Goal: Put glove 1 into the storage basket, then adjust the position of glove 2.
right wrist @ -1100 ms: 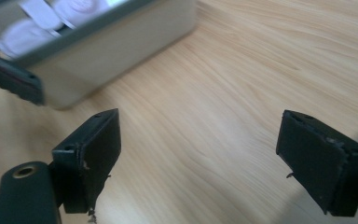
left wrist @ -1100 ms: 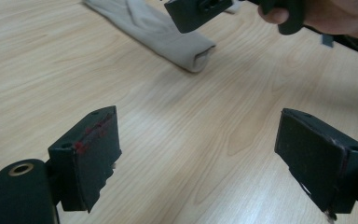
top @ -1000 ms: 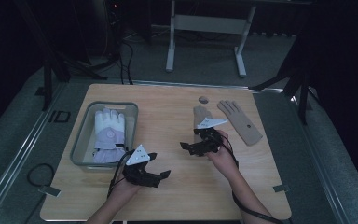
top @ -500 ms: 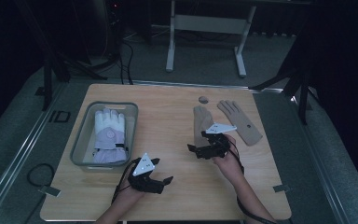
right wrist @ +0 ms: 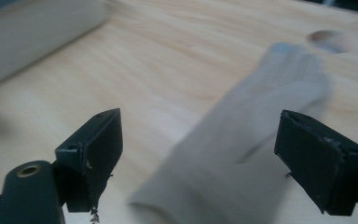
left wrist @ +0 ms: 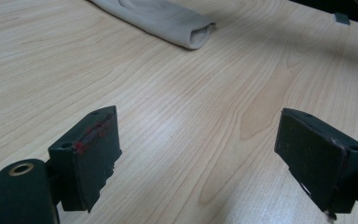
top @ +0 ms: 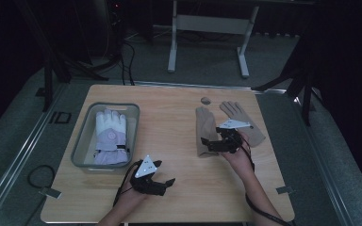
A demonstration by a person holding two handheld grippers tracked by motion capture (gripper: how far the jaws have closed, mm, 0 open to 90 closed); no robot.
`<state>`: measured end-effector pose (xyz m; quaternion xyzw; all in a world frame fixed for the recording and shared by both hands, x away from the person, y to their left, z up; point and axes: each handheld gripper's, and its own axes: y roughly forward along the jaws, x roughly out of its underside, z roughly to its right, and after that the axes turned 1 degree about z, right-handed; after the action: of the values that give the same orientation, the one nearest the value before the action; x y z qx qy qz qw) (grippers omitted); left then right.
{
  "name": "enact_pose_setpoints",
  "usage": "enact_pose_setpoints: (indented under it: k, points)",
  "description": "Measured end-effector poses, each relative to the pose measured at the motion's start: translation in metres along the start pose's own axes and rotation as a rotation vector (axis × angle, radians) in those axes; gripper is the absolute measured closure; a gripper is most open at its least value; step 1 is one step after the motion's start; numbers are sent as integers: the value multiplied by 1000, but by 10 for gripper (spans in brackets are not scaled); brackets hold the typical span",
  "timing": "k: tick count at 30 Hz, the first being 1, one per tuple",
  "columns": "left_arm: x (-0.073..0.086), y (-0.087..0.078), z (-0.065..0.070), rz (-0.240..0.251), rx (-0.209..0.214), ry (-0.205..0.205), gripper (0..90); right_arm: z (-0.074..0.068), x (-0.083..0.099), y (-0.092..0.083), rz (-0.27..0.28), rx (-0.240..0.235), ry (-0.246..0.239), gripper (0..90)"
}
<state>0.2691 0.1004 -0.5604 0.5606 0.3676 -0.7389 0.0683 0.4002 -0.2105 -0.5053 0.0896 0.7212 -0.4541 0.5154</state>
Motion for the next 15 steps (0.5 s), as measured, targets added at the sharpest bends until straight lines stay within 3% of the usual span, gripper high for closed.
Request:
enact_pose_setpoints:
  k: [2, 4, 9, 15]
  points:
    - [0, 0, 0, -6, 0, 0, 141, 8, -2, 1, 7, 22, 7, 236]
    - [0, 0, 0, -2, 3, -3, 141, 15, -4, 3, 6, 34, 14, 336]
    - [0, 0, 0, 3, 11, -5, 141, 27, -8, 17, -5, 47, 25, 387]
    - [1, -1, 0, 2, 16, -2, 141, 30, -14, 37, -37, 69, 0, 387]
